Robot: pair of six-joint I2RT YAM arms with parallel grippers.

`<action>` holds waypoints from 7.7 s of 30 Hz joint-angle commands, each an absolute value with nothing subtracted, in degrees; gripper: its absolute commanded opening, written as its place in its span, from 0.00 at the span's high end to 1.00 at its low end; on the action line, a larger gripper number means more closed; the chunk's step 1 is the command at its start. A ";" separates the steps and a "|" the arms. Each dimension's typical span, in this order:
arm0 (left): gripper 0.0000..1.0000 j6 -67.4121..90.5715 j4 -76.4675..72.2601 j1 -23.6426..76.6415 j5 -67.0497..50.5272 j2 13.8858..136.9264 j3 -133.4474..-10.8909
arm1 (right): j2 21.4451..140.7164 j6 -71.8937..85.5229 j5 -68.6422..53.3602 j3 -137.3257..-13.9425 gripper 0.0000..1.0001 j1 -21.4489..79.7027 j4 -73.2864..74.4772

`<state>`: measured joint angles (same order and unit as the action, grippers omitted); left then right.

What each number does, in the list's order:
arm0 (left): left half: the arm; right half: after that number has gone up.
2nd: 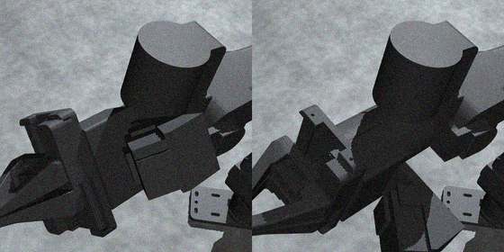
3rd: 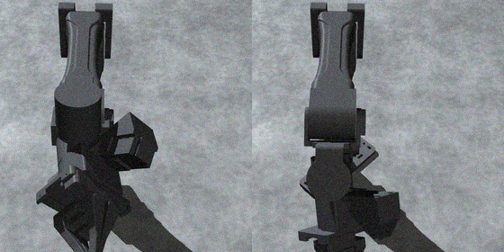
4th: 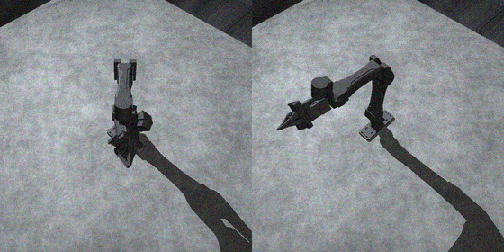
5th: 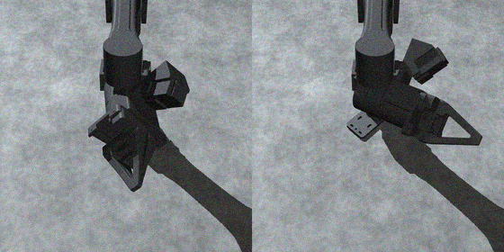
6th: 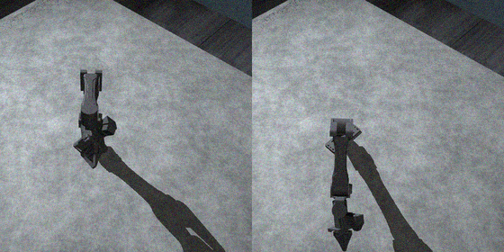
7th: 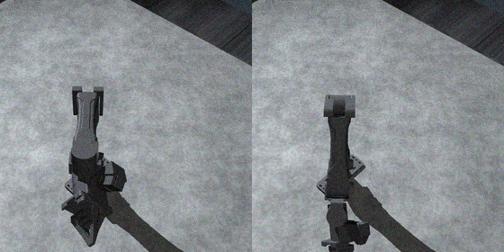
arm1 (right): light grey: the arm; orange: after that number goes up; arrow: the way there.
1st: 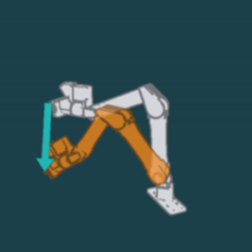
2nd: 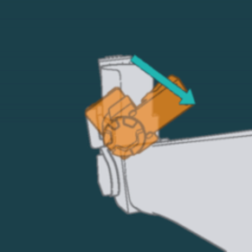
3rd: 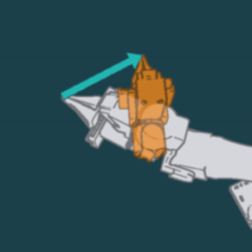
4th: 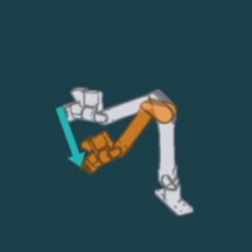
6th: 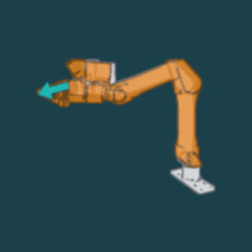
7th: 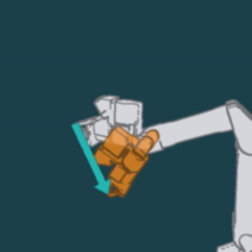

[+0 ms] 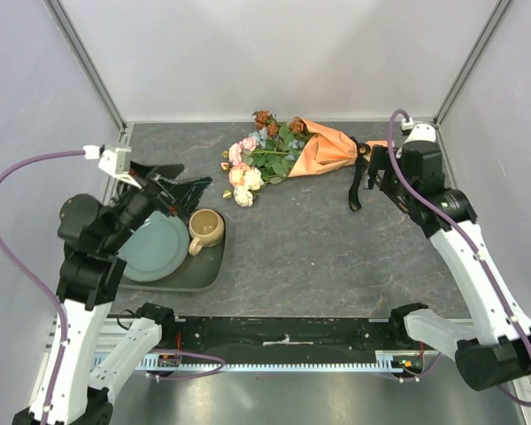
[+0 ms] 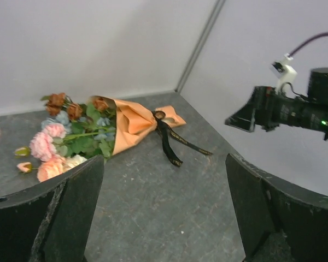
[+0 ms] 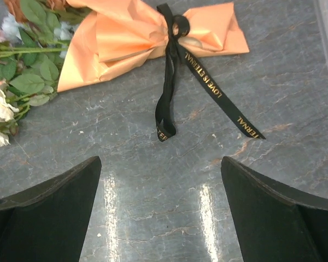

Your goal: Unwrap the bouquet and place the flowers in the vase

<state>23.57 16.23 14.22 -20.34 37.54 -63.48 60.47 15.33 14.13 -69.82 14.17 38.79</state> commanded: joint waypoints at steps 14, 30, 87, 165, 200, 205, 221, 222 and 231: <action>0.12 28.03 14.86 24.16 -45.62 51.50 -52.57 | 94.29 18.81 7.39 -77.95 0.02 10.29 21.62; 0.14 23.30 19.24 33.40 -43.59 59.14 -51.24 | 117.51 13.02 0.18 -89.73 0.28 0.26 18.20; 0.11 30.59 3.96 53.79 -31.38 74.16 -56.94 | 102.47 21.01 -3.09 -84.80 0.42 0.26 25.14; 0.29 21.18 9.84 42.54 -29.36 134.56 -113.02 | 92.65 23.55 2.56 -67.53 0.43 1.93 20.13; 0.42 34.18 2.91 38.85 -34.28 143.26 -122.96 | 103.01 14.77 5.10 -67.24 0.69 6.24 15.74; 0.42 37.09 1.67 37.53 -32.78 146.86 -123.05 | 100.65 14.94 5.53 -66.53 0.98 7.47 13.27; 0.46 38.94 3.96 35.51 -29.27 149.85 -119.71 | 79.73 21.36 18.28 -66.70 1.00 8.09 13.01; 0.46 38.85 3.87 35.51 -29.18 149.94 -119.71 | 78.85 21.44 18.02 -67.41 1.00 8.09 13.18; 0.46 38.58 3.87 35.42 -29.71 150.29 -119.09 | 70.41 21.01 16.79 -81.37 1.00 8.09 20.20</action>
